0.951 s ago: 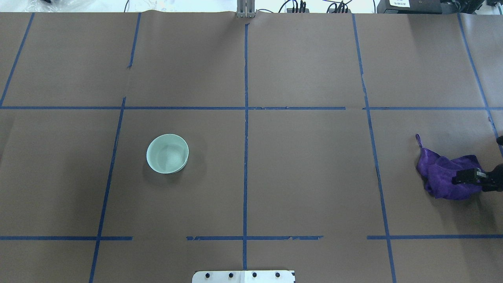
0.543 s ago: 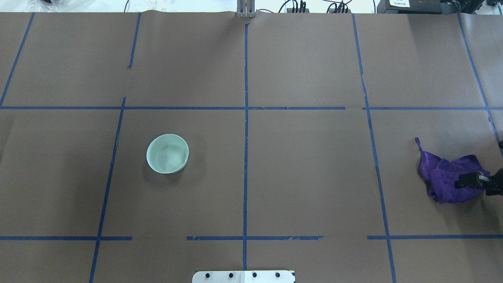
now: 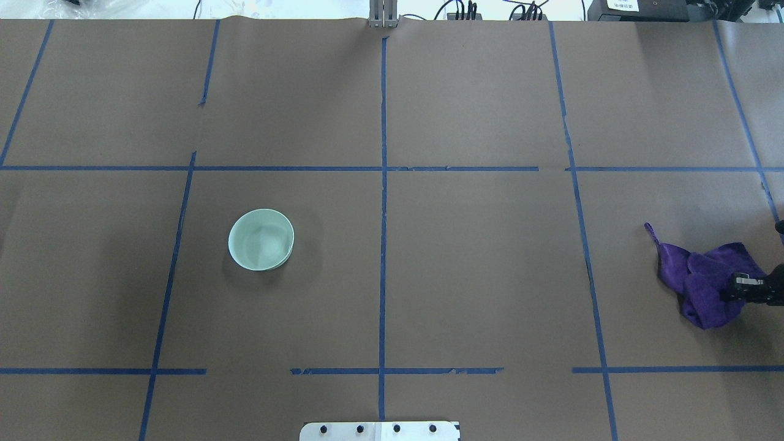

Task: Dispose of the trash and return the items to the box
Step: 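Grasp the purple towel corner with the right gripper, then carry the yellow cup over the clear bin while the right gripper lifts the towel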

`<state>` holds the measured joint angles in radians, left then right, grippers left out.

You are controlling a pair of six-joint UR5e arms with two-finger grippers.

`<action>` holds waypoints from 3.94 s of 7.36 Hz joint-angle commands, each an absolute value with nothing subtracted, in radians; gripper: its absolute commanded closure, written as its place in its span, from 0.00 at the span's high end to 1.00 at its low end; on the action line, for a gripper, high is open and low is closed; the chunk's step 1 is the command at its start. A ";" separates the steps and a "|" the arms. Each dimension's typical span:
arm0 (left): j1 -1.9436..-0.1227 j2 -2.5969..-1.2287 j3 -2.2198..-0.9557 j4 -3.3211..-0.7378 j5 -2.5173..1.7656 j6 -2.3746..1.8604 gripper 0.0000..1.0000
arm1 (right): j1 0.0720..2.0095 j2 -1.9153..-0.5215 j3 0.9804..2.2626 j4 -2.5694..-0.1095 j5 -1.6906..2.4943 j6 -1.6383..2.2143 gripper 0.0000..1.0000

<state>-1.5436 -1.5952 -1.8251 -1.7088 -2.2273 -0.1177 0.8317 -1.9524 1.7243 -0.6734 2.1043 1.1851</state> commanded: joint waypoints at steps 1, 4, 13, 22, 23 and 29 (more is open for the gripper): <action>-1.571 -1.598 -1.767 -1.710 -2.226 -0.094 0.00 | 0.842 -1.951 1.741 -0.673 2.167 1.184 0.00; -1.621 -1.594 -1.721 -1.704 -2.227 -0.043 0.00 | 0.948 -1.954 1.784 -0.675 2.279 1.184 0.00; -1.654 -1.417 -1.669 -1.677 -2.238 0.117 0.00 | 1.311 -1.887 2.130 -1.320 2.319 0.718 0.00; -1.462 -1.295 -1.521 -2.049 -2.414 0.005 0.00 | 1.644 -1.842 2.079 -1.660 2.292 -0.001 0.00; -1.448 -1.295 -1.490 -2.092 -2.413 -0.005 0.00 | 1.660 -1.842 2.077 -1.661 2.290 -0.018 0.00; -1.447 -1.357 -1.408 -2.117 -2.402 -0.002 0.91 | 1.710 -1.842 2.079 -1.681 2.263 -0.077 0.00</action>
<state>-1.4466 -1.3388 -1.4237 -2.1163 -2.4024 -0.0038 1.7046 -1.8417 2.0785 -1.6805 2.2698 -0.0707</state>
